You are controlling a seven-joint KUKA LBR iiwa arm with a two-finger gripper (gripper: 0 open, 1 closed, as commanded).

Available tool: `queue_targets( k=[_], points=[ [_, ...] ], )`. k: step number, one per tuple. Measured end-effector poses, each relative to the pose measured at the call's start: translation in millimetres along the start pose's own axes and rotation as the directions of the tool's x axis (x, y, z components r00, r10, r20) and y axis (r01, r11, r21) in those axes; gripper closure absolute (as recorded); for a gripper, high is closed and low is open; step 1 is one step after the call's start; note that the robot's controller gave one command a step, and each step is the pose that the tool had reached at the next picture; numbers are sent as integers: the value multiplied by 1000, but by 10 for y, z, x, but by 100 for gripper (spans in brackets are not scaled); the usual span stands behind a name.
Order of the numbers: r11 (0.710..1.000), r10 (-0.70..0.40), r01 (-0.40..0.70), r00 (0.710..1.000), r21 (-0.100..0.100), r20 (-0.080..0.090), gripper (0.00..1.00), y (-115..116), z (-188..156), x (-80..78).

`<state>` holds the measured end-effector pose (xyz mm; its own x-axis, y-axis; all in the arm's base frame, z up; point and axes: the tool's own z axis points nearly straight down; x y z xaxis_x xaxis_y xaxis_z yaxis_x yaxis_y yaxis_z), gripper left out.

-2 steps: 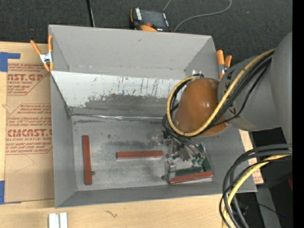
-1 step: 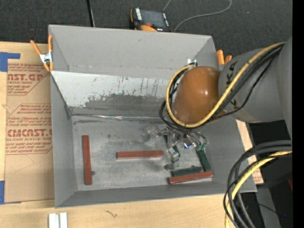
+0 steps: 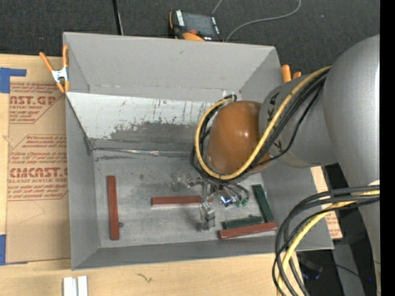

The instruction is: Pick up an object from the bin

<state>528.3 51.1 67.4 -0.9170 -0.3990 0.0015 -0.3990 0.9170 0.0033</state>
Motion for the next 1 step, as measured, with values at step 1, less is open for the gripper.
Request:
queue_targets(
  k=[1],
  points=[
    [1000,2,-2,1000,2,3,100,-19,-24,-6]
  ],
)
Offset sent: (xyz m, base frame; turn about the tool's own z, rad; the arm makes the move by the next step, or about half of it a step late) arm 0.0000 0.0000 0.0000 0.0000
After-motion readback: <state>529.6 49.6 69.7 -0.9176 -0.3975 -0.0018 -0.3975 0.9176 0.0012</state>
